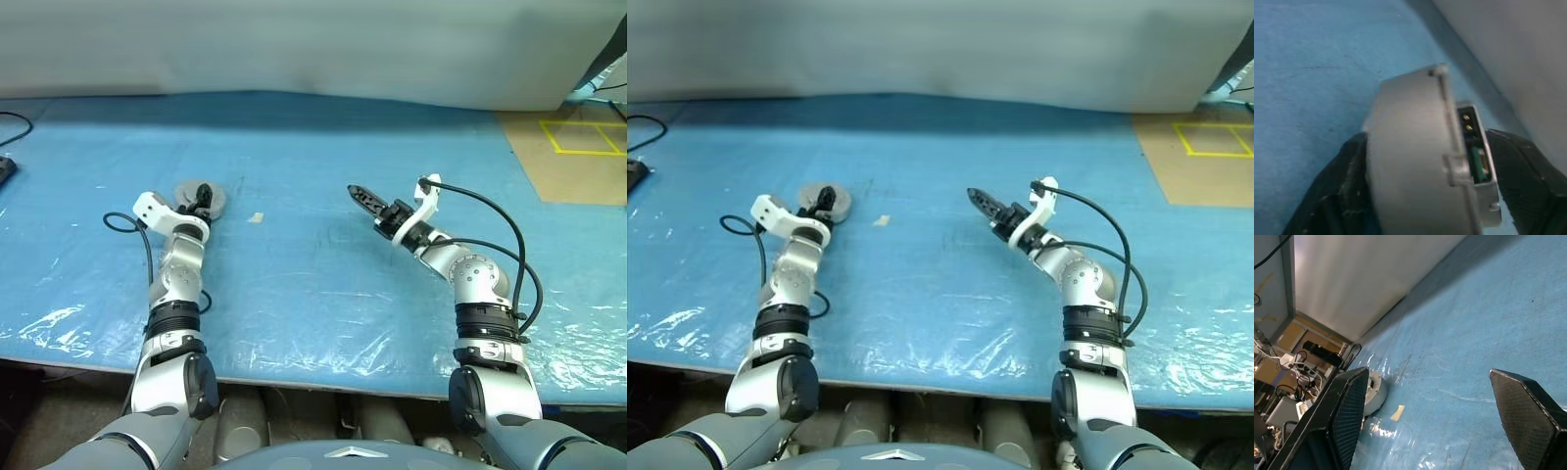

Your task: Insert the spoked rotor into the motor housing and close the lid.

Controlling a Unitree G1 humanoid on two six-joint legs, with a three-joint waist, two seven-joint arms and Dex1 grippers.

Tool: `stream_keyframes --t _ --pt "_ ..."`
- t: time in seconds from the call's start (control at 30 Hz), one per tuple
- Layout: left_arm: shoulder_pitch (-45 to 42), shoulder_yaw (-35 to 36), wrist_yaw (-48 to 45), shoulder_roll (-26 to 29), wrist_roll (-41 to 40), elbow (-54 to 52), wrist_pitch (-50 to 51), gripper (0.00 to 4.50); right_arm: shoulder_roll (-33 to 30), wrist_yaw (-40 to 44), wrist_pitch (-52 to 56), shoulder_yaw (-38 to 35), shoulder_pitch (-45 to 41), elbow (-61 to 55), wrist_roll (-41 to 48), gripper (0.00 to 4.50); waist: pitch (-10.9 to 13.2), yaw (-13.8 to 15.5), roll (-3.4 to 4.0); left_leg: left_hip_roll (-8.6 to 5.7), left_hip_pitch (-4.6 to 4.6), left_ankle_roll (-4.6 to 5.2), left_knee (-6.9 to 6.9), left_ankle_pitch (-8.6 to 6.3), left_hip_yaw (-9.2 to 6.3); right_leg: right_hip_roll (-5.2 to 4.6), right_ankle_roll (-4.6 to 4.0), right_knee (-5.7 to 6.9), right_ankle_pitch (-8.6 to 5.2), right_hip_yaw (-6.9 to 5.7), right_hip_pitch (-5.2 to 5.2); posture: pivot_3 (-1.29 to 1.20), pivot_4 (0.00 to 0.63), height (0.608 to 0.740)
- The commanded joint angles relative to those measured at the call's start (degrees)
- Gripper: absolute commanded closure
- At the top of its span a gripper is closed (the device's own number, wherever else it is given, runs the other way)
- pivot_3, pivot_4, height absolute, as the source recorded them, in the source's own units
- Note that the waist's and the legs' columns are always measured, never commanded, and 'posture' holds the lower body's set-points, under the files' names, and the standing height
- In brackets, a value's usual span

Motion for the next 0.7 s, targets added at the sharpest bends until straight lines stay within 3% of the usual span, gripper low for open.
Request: stream_keyframes --t 0.03,0.47,0.6,0.7 --pt "-1.0 -0.3 2.0 1.5 3.2 -0.7 -3.4 0.01 0.0 1.1 -0.8 -0.1 -0.9 0.2 -0.2 0.37 0.0 0.0 0.00 0.00 0.01 0.00 0.01 0.00 0.00 -0.01 -0.01 0.01 0.00 0.00 0.01 0.00 0.150 0.740" --pt "3.5 0.8 6.2 8.0 11.2 -4.0 -13.4 0.01 -1.1 4.1 -3.2 1.3 -2.4 3.3 -4.2 0.37 0.0 0.2 0.00 0.02 0.02 0.00 0.11 0.00 0.00 -0.02 -0.02 0.02 0.01 -0.02 0.00 0.00 0.150 0.740" --pt "5.1 -8.4 -8.0 8.5 14.4 -9.4 -16.1 0.01 -1.1 9.3 -22.3 5.9 0.0 1.2 -13.9 0.37 0.0 0.5 -0.03 0.04 0.04 -0.01 0.15 -0.01 -0.01 -0.08 -0.01 0.02 0.02 -0.08 -0.02 0.00 0.150 0.740" --pt "6.6 -14.5 -16.5 8.9 16.6 -11.6 -17.3 0.01 -2.0 12.4 -28.4 6.4 1.4 2.1 -16.3 0.37 0.0 0.7 -0.03 0.01 0.04 0.04 0.16 0.02 0.01 -0.13 -0.02 0.03 0.02 -0.09 -0.04 0.00 0.150 0.740"
